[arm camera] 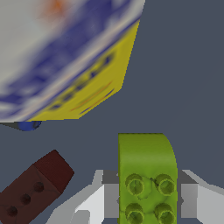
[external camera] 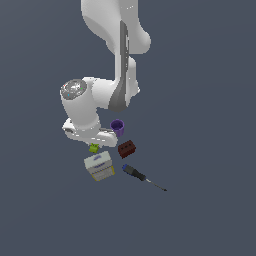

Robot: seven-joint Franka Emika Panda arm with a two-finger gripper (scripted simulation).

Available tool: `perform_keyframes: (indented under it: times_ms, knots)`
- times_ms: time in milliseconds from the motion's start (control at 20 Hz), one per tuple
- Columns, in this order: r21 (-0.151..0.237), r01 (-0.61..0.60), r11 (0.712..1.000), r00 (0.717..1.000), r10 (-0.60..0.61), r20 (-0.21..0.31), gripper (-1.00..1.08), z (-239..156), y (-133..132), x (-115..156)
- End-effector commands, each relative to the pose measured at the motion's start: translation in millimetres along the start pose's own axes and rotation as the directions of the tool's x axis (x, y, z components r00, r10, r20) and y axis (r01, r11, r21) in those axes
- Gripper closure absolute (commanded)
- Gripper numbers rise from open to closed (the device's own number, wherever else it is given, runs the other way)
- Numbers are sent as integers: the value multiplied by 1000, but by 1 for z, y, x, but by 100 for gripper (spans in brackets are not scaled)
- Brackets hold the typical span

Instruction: Pick up a designated object from a clutter of objects.

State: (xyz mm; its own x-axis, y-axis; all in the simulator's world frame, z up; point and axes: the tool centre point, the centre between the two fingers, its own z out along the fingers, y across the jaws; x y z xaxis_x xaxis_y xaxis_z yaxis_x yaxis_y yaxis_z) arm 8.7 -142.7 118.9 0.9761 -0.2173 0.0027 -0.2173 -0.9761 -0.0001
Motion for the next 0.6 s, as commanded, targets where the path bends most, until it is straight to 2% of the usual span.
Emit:
perform_keyframes:
  times_ms: [0, 550]
  knots:
    - [0, 0, 1000, 1000, 0, 0, 108, -26, 4, 6]
    - [-1, 0, 1000, 1000, 0, 1, 108, -136, 19, 36]
